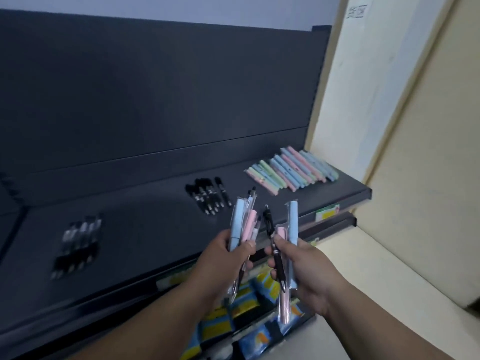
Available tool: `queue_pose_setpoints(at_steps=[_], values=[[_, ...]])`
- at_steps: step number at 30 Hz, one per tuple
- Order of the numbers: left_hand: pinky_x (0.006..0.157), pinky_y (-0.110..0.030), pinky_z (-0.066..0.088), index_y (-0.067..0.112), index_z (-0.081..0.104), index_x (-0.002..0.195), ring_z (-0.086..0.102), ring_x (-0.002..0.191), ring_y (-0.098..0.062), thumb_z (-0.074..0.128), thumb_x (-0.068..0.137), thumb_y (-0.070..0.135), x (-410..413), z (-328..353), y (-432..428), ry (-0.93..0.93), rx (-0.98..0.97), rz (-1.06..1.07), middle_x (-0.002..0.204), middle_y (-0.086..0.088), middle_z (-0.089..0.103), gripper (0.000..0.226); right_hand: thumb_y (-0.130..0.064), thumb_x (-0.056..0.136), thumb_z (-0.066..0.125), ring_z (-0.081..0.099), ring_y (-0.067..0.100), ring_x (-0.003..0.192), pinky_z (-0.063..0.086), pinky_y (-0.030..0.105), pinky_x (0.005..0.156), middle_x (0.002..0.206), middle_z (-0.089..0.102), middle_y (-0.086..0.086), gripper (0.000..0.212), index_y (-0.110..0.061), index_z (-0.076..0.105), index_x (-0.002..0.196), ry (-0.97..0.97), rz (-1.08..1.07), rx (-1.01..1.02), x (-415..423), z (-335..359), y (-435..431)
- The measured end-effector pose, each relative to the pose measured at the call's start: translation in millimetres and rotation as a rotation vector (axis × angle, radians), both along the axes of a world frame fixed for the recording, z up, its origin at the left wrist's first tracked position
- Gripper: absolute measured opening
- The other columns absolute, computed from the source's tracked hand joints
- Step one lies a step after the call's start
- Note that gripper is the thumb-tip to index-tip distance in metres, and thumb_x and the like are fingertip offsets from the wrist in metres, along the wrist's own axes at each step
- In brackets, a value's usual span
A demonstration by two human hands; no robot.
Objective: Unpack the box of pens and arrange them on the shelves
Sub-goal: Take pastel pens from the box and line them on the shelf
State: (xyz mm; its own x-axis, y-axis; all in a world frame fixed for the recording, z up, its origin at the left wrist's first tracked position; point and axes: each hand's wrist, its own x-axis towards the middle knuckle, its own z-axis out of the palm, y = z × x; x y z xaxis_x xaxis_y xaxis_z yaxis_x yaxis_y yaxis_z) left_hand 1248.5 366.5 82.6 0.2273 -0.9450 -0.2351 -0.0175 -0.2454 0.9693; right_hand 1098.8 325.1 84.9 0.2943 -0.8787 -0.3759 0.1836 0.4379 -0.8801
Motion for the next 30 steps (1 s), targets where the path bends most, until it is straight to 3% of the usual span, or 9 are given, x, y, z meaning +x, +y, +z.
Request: queue_pose_setpoints(at_steps=[4, 9, 16, 19, 21, 23, 25, 27, 30], values=[[0.068, -0.032, 0.050, 0.024, 0.061, 0.102, 0.061, 0.072, -0.014, 0.064, 0.089, 0.031, -4.6, 8.7, -51.7, 0.012, -0.035, -0.057, 0.081, -0.006, 0.068, 0.015, -0.022, 0.093, 0.063, 0.058, 0.016, 0.052, 0.051, 0.027, 0.049, 0.072, 0.058, 0.010, 0.016, -0.007, 0.056, 0.094, -0.006, -0.042, 0.006, -5.2, 6.8, -44.6], [0.064, -0.025, 0.048, 0.016, 0.063, 0.105, 0.061, 0.071, -0.011, 0.069, 0.085, 0.022, -3.3, 20.3, -105.9, 0.093, -0.073, -0.080, 0.076, 0.006, 0.068, 0.021, -0.023, 0.090, 0.066, 0.060, 0.015, 0.059, 0.052, 0.027, 0.054, 0.074, 0.063, 0.010, 0.020, -0.004, 0.061, 0.094, -0.029, -0.018, -0.030, -0.1, 12.4, -97.3], [0.062, -0.025, 0.047, 0.022, 0.065, 0.097, 0.065, 0.072, -0.010, 0.074, 0.080, 0.022, -15.9, 20.5, -165.4, 0.126, -0.066, 0.086, 0.073, 0.008, 0.072, 0.019, -0.020, 0.090, 0.066, 0.060, 0.015, 0.060, 0.050, 0.026, 0.053, 0.078, 0.068, 0.012, 0.019, -0.002, 0.064, 0.095, -0.030, 0.133, 0.006, -9.6, 9.1, -155.2], [0.064, -0.029, 0.050, 0.016, 0.066, 0.097, 0.066, 0.064, -0.010, 0.075, 0.079, 0.019, -26.6, 20.5, -193.4, 0.147, -0.070, 0.118, 0.070, 0.003, 0.073, 0.020, -0.019, 0.088, 0.068, 0.061, 0.016, 0.059, 0.051, 0.025, 0.051, 0.075, 0.067, 0.011, 0.021, -0.002, 0.063, 0.100, -0.055, 0.187, 0.024, -22.1, 6.9, -191.0], [0.068, -0.037, 0.055, 0.011, 0.066, 0.098, 0.068, 0.067, -0.019, 0.076, 0.078, 0.017, -34.8, 20.7, -213.2, 0.174, -0.080, 0.153, 0.077, -0.007, 0.074, 0.023, -0.019, 0.087, 0.069, 0.065, 0.019, 0.059, 0.053, 0.027, 0.053, 0.075, 0.069, 0.012, 0.026, -0.001, 0.063, 0.104, -0.084, 0.237, 0.049, -29.5, 8.2, -216.2], [0.072, -0.050, 0.056, 0.008, 0.066, 0.097, 0.065, 0.067, -0.027, 0.075, 0.079, 0.015, -44.5, 20.6, -232.8, 0.212, -0.081, 0.230, 0.078, -0.014, 0.072, 0.021, -0.021, 0.084, 0.074, 0.069, 0.023, 0.073, 0.058, 0.033, 0.066, 0.087, 0.072, 0.015, 0.047, 0.004, 0.056, 0.120, -0.081, 0.290, 0.056, -36.6, 8.6, -244.7], [0.071, -0.052, 0.055, 0.008, 0.066, 0.096, 0.063, 0.067, -0.028, 0.074, 0.081, 0.015, -55.2, 20.2, -251.4, 0.225, -0.072, 0.320, 0.076, -0.015, 0.069, 0.018, -0.031, 0.077, 0.081, 0.066, 0.025, 0.098, 0.054, 0.043, 0.089, 0.110, 0.069, 0.013, 0.076, 0.003, 0.046, 0.135, 0.000, 0.349, 0.021, -44.3, 11.1, -270.2], [0.061, -0.040, 0.055, 0.008, 0.066, 0.095, 0.060, 0.063, -0.023, 0.072, 0.082, 0.015, -65.4, 21.0, -267.1, 0.233, -0.067, 0.389, 0.074, -0.012, 0.067, 0.016, -0.039, 0.075, 0.081, 0.065, 0.024, 0.108, 0.051, 0.043, 0.096, 0.119, 0.068, 0.012, 0.079, 0.000, 0.047, 0.135, 0.058, 0.425, -0.039, -51.0, 16.5, -294.8], [0.046, -0.025, 0.047, 0.009, 0.064, 0.091, 0.054, 0.051, -0.014, 0.069, 0.084, 0.015, -76.4, 24.0, -281.5, 0.265, -0.056, 0.452, 0.066, -0.005, 0.059, 0.010, -0.052, 0.058, 0.088, 0.060, 0.028, 0.116, 0.048, 0.048, 0.099, 0.131, 0.060, 0.016, 0.109, -0.002, 0.038, 0.141, 0.119, 0.485, -0.045, -55.4, 19.3, -320.3]])
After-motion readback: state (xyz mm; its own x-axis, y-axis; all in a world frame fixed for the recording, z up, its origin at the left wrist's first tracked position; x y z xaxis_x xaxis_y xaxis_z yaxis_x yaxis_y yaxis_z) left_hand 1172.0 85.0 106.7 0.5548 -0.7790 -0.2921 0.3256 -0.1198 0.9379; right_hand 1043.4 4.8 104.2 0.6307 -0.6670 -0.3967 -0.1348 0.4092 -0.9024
